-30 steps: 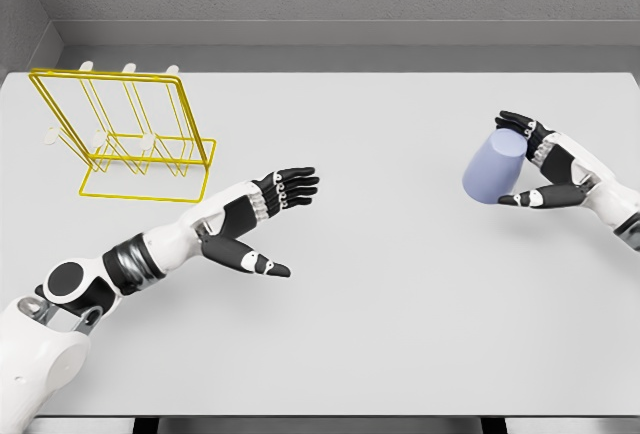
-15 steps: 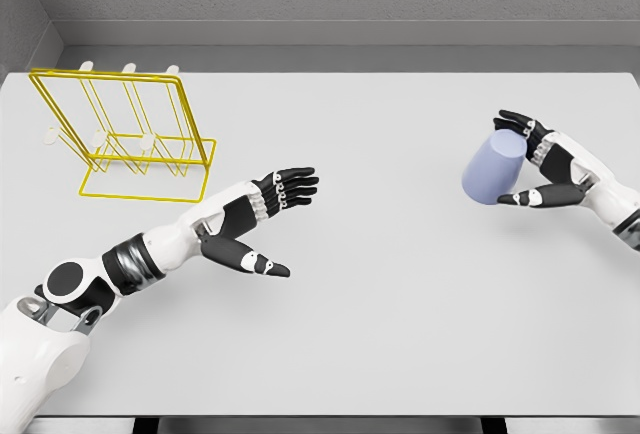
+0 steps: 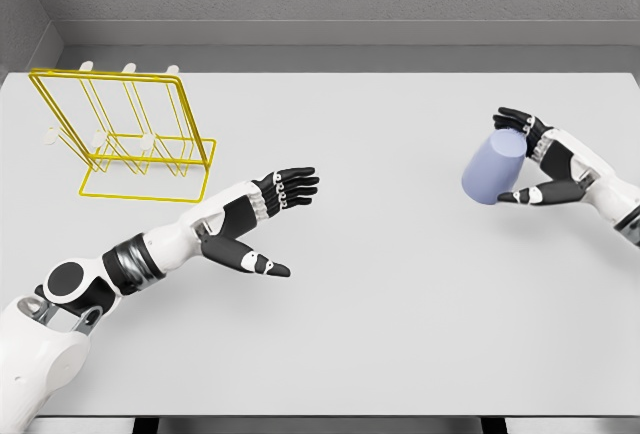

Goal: Place the cup on the cup holder with both arms

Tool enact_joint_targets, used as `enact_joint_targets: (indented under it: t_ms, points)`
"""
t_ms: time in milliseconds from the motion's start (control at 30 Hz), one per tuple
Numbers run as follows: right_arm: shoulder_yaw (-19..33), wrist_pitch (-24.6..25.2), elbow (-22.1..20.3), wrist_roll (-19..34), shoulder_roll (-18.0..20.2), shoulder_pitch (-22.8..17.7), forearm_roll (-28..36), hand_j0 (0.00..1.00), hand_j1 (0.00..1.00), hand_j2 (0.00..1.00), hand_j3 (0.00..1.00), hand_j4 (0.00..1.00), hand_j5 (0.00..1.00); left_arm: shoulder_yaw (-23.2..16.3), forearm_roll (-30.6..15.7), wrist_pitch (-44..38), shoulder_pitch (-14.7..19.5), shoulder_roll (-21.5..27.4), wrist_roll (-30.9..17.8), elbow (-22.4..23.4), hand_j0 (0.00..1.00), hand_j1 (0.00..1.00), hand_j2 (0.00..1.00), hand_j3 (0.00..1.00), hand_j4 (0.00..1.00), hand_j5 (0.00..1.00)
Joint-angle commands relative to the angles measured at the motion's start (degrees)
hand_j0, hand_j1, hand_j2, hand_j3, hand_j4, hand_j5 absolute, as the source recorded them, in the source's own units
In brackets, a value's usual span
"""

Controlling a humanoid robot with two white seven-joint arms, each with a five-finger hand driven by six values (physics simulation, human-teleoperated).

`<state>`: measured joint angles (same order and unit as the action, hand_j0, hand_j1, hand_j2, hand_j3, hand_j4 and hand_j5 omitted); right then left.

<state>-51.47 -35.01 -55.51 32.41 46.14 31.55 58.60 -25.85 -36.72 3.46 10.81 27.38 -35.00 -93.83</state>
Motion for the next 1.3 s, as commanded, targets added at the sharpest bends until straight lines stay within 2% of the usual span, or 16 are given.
enact_joint_targets:
  t_ms: [0,833,1000,1267]
  points:
    - [0.2,0.0,0.0,0.0,0.3,0.1,0.0,1.0,1.0,1.0,1.0,1.0,1.0,0.0,-0.4,0.0,0.0,0.1,0.0,0.0,1.0,1.0,1.0,1.0,1.0,1.0]
    - [0.3,0.0,1.5,0.1,1.0,0.3,0.0,1.0,1.0,1.0,1.0,1.0,1.0,0.0,-0.4,0.0,0.1,0.1,0.0,0.0,1.0,1.0,1.0,1.0,1.0,1.0]
    - [1.1,5.1,2.0,0.1,1.0,0.2,0.6,1.0,1.0,1.0,1.0,1.0,1.0,0.0,-0.4,0.0,0.1,0.3,0.0,0.1,1.0,1.0,1.0,1.0,1.0,1.0]
    - [1.5,5.7,1.8,0.2,0.4,-0.1,0.7,1.0,1.0,1.0,1.0,1.0,1.0,0.0,-0.4,0.0,0.0,0.5,0.0,0.0,1.0,1.0,1.0,1.0,1.0,1.0]
